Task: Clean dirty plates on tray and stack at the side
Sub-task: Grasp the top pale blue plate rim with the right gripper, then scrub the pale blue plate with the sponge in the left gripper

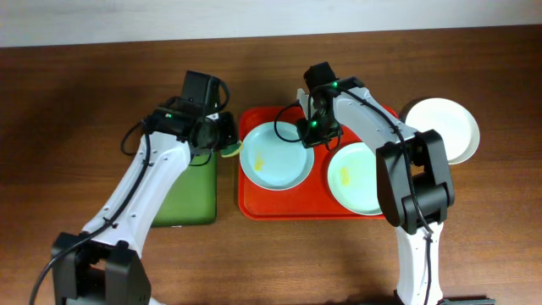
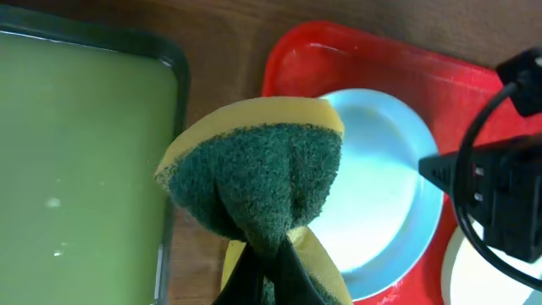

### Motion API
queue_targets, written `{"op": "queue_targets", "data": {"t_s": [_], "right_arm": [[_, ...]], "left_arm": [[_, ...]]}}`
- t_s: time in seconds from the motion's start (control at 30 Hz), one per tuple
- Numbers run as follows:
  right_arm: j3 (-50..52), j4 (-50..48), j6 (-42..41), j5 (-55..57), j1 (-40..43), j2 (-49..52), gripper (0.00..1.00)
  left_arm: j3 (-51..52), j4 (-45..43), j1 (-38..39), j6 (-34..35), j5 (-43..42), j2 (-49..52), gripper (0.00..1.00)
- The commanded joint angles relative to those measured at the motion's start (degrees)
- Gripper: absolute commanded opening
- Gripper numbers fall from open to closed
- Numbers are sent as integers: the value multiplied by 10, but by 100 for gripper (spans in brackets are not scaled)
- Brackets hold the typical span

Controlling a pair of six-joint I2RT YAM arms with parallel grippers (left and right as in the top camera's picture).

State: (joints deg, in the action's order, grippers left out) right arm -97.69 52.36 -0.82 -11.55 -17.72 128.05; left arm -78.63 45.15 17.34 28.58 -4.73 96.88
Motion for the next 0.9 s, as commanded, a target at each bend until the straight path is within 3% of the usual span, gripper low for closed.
{"op": "queue_targets", "data": {"t_s": [0.0, 0.17, 0.43, 0.47, 0.53, 0.63, 0.8, 0.87], "right_arm": [[4, 6, -62, 17, -2, 6, 4], [4, 14, -92, 17, -3, 6, 4], [4, 7, -92, 17, -2, 6, 4], [4, 7, -92, 17, -2, 6, 4], [4, 8, -92, 17, -2, 6, 4], [4, 6, -92, 17, -2, 6, 4], [4, 2, -92, 17, -3, 6, 4], [4, 1, -92, 17, -3, 6, 5]], "left_arm": [[-1, -22, 35, 34, -9, 36, 0], [-1, -114, 87, 43, -11, 118, 0], [-1, -149, 88, 29, -8, 218, 0], [-1, -145, 88, -14, 22, 219, 0], [-17, -99, 87, -28, 137, 210, 0], [-54, -39, 88, -30, 176, 187, 0], [-56, -72, 97, -25, -99, 179, 0], [-54, -68, 98, -26, -106, 180, 0]]}}
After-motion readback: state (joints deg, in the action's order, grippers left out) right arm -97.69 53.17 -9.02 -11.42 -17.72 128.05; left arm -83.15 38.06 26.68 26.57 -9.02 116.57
